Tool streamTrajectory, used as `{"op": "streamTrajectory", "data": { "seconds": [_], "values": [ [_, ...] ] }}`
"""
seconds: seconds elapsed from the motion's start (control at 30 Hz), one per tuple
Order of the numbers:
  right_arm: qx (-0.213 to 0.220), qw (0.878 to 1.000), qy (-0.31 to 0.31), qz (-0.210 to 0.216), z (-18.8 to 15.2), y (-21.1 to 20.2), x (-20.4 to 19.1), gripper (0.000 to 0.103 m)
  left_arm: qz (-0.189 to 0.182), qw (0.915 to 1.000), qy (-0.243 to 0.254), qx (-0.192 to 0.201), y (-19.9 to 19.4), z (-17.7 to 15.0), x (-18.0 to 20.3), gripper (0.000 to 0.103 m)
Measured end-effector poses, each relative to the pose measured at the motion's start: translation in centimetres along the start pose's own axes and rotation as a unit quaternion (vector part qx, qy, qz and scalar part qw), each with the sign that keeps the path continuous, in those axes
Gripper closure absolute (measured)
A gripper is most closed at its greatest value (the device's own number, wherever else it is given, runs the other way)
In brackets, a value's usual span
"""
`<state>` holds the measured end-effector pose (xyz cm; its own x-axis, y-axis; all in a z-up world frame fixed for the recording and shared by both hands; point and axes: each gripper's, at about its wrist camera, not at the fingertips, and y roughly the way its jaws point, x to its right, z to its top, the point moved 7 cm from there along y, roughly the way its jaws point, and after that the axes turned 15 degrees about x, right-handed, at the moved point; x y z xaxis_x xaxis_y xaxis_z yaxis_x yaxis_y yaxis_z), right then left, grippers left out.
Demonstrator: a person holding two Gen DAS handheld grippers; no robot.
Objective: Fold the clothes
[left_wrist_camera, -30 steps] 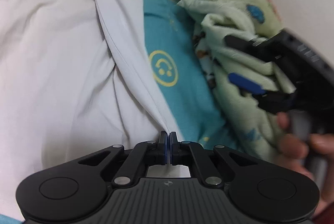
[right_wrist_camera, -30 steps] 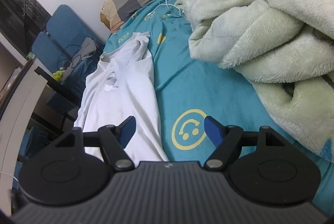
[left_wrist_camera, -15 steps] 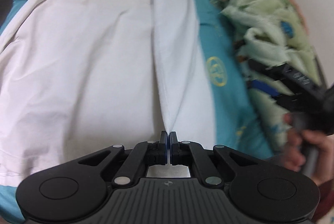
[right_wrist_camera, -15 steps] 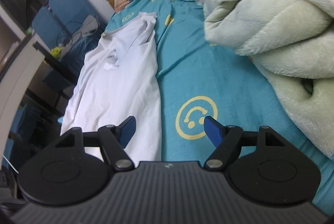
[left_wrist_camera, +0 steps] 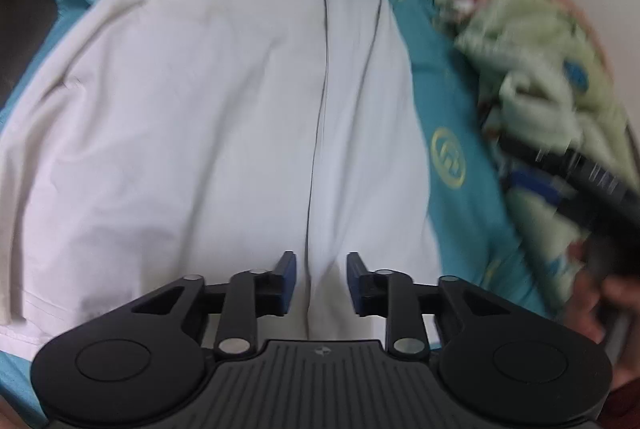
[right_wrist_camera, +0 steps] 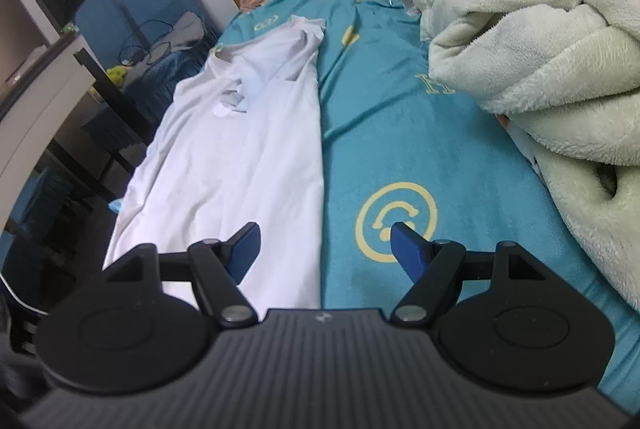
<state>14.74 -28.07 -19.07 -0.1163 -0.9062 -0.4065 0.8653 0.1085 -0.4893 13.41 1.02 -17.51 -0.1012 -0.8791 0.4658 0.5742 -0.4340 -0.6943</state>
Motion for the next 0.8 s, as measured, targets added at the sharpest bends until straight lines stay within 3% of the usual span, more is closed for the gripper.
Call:
{"op": "streamTrajectory", "data": {
  "seconds": [0.07, 0.17, 0.3, 0.4, 0.47, 0.63, 0.7, 0.8],
  "values": [
    [0.006, 1.000, 0.002, 0.005, 0.1, -0.2, -0.3, 0.029, 0.000, 0.9986, -0.042, 0.030, -0.9, 3.0, -1.0, 0.048],
    [0.012, 1.000, 0.002, 0.012, 0.1, -0.3, -0.7, 0.029, 0.033, 0.9899, -0.107, 0.087, -1.4, 8.2, -4.0, 0.047],
    [0.000, 1.000, 0.002, 0.012, -0.3, 1.0, -0.7, 0.029, 0.094, 0.9638, -0.178, 0.175, 0.6, 16.0, -9.6, 0.047],
    [-0.007, 1.000, 0.003, 0.004, -0.5, 2.6, -0.6, 0.029, 0.108, 0.9450, -0.229, 0.207, 3.2, 19.8, -13.6, 0.047],
    [-0.011, 1.000, -0.004, 0.000, -0.7, 3.5, -0.7, 0.029, 0.123, 0.9325, -0.259, 0.220, 4.9, 21.2, -16.7, 0.044],
    [-0.021, 1.000, -0.011, -0.004, -1.0, 5.9, -0.7, 0.030, 0.110, 0.9143, -0.319, 0.225, 9.6, 22.8, -22.3, 0.044],
    [-0.024, 1.000, -0.003, 0.002, -1.1, 6.6, -0.7, 0.030, 0.092, 0.9153, -0.325, 0.220, 11.7, 23.1, -23.8, 0.044],
    [-0.032, 0.999, -0.003, 0.000, -1.5, 8.0, -0.7, 0.030, 0.096, 0.9108, -0.322, 0.240, 13.5, 24.0, -25.5, 0.045]
  ]
}}
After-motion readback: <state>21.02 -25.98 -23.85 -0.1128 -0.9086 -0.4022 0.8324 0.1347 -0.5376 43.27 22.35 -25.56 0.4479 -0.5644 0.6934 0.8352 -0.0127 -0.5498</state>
